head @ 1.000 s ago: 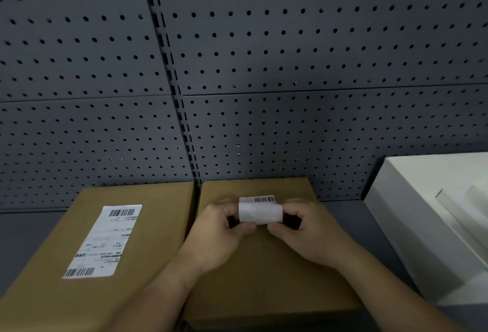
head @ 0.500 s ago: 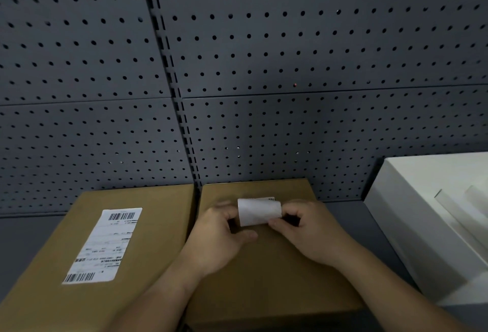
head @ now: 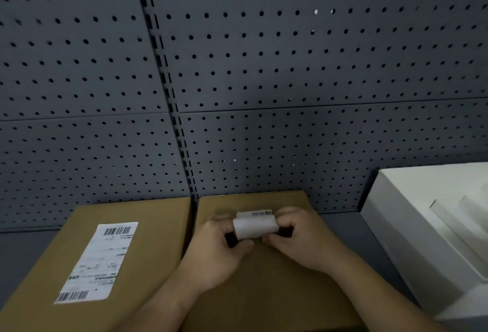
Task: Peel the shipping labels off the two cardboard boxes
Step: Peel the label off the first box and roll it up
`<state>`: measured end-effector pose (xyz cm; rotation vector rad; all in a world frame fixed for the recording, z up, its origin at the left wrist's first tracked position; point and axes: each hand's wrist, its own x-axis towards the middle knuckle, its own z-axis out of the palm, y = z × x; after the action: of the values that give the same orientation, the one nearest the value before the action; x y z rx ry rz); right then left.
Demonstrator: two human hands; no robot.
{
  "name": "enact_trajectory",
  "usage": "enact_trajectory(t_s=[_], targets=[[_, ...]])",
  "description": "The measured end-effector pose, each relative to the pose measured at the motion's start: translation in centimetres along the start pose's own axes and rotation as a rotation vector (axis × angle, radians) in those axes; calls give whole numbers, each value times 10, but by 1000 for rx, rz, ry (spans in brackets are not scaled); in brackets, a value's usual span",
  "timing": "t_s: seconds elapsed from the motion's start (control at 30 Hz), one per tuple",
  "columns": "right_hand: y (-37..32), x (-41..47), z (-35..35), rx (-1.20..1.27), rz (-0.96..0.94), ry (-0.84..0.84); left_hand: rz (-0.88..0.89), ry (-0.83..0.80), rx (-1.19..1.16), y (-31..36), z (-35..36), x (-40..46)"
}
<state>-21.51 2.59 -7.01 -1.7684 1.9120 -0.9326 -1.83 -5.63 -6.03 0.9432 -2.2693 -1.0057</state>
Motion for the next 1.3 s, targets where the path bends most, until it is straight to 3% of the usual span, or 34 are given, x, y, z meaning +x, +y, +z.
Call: enact_trajectory(t_s=[0.2,0.43,0.9,1.1,1.3], targets=[[0,0,0,31,11,25,-47,-172,-42,12,-12,13],[-3,0,-2,47,24,-15,46,7,-4,0,-1,8],[-2,8,-1,7,23,19,57,0,38,-5,0,11],[-6,16,-8,8,62,-68,27,26,-1,-7,0,13],[1,12,3,-16,2,36,28,14,13,-11,1,13]])
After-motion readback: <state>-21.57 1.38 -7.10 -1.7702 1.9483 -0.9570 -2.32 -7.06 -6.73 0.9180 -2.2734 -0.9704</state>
